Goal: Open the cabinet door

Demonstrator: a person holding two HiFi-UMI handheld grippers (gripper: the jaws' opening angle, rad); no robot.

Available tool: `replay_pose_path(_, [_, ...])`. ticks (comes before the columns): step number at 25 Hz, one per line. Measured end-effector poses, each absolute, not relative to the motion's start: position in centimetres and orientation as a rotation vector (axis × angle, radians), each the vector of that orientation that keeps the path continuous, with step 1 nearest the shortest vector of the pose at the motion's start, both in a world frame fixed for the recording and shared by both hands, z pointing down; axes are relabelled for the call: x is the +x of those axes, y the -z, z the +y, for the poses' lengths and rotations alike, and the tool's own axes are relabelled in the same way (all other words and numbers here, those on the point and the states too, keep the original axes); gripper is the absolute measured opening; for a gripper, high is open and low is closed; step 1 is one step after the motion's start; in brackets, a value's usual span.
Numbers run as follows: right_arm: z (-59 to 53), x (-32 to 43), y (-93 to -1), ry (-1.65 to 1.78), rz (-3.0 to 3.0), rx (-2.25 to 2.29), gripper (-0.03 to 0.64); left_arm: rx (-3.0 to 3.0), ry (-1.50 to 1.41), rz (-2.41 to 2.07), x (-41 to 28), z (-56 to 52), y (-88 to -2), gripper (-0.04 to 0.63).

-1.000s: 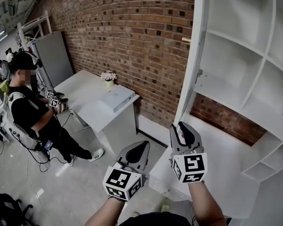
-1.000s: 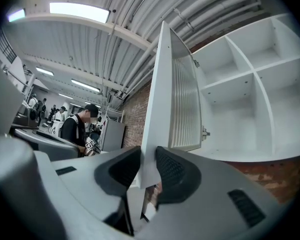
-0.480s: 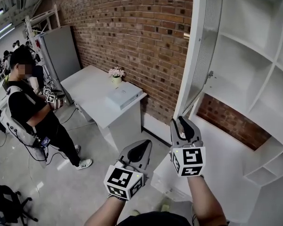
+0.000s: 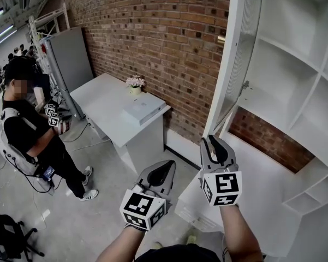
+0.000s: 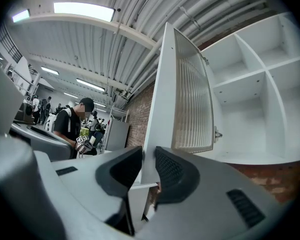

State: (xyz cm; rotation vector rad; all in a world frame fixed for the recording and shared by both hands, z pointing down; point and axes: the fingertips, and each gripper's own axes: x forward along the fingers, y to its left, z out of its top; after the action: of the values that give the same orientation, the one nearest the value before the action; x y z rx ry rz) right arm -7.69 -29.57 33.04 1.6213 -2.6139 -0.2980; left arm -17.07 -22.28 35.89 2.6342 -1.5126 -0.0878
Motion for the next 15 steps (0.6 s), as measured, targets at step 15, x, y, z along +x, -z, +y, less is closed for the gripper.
replay_pose_path(15, [-27.7, -5.9, -34.3, 0.251, -2.595, 1.636, 0.026, 2.645, 0.071, -1.487, -16.5, -22.1, -36.4, 0.006])
